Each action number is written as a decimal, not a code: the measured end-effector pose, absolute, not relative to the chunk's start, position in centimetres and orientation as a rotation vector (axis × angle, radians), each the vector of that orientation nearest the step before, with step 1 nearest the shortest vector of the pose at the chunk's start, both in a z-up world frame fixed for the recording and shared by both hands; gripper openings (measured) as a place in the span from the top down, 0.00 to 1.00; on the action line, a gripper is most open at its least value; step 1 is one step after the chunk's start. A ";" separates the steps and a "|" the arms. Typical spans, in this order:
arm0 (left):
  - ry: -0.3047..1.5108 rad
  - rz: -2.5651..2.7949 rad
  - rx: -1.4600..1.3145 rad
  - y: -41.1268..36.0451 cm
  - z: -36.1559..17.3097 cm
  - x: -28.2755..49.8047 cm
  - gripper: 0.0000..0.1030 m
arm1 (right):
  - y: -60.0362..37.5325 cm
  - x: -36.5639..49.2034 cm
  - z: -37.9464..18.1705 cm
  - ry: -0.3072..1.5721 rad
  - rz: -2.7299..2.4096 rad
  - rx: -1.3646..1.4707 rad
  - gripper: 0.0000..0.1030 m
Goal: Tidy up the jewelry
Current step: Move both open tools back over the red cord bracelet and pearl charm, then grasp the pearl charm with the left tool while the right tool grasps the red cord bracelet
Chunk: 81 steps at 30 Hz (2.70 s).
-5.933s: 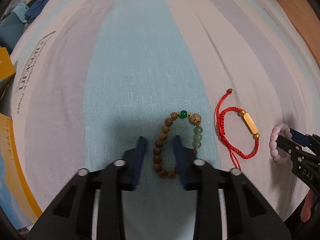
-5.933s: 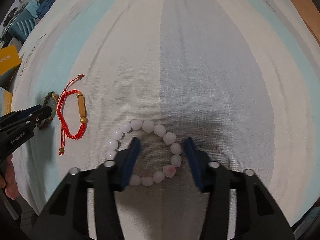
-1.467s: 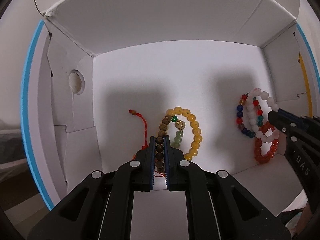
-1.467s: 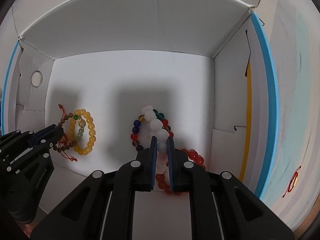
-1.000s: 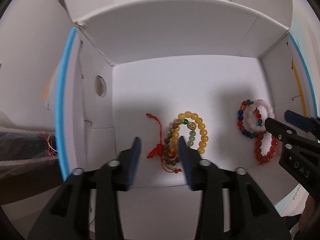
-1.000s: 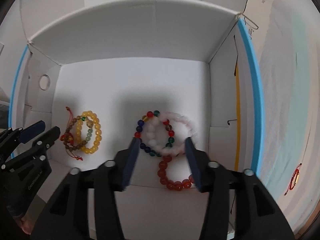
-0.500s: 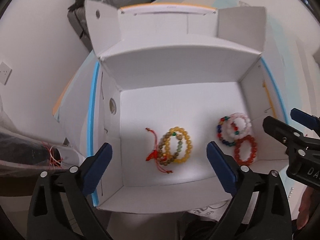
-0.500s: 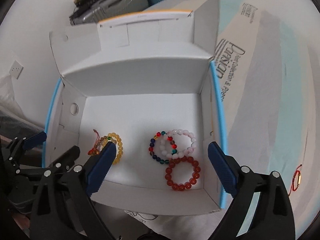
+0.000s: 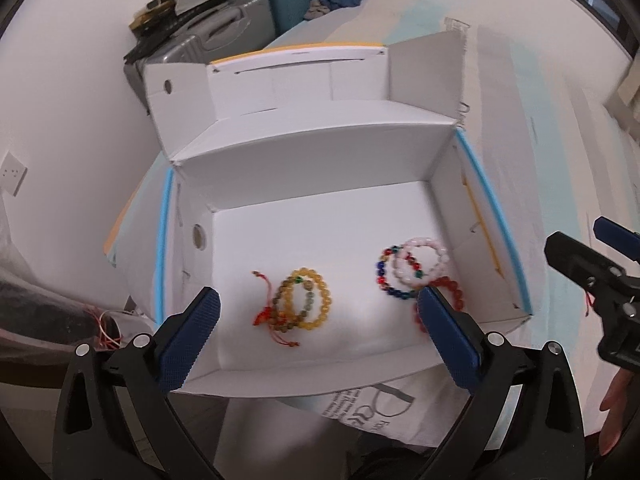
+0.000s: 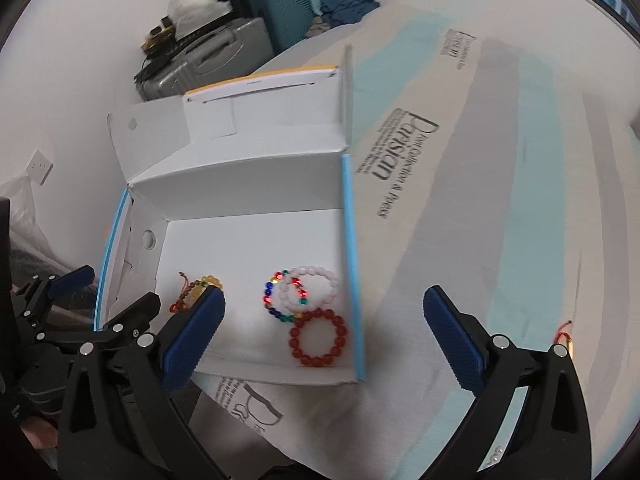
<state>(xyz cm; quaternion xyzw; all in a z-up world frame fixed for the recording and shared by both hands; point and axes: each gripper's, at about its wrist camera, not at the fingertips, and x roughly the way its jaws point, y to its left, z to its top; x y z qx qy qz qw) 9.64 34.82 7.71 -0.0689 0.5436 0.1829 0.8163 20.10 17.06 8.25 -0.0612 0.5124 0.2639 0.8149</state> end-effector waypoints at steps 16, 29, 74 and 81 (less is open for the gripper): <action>1.135 0.229 -0.060 21.6 8.4 12.8 0.06 | 2.5 21.5 8.9 1.076 0.401 -0.041 0.07; 1.162 0.101 -0.002 11.6 5.9 13.6 0.06 | -7.6 22.4 6.6 1.107 0.295 -0.010 0.07; 1.365 -0.127 0.145 -5.5 -11.3 9.4 0.20 | -14.9 27.7 -11.5 1.306 0.216 -0.073 0.19; 1.389 -0.147 0.171 -6.3 -12.7 8.8 0.34 | -14.8 27.6 -12.7 1.324 0.219 -0.074 0.28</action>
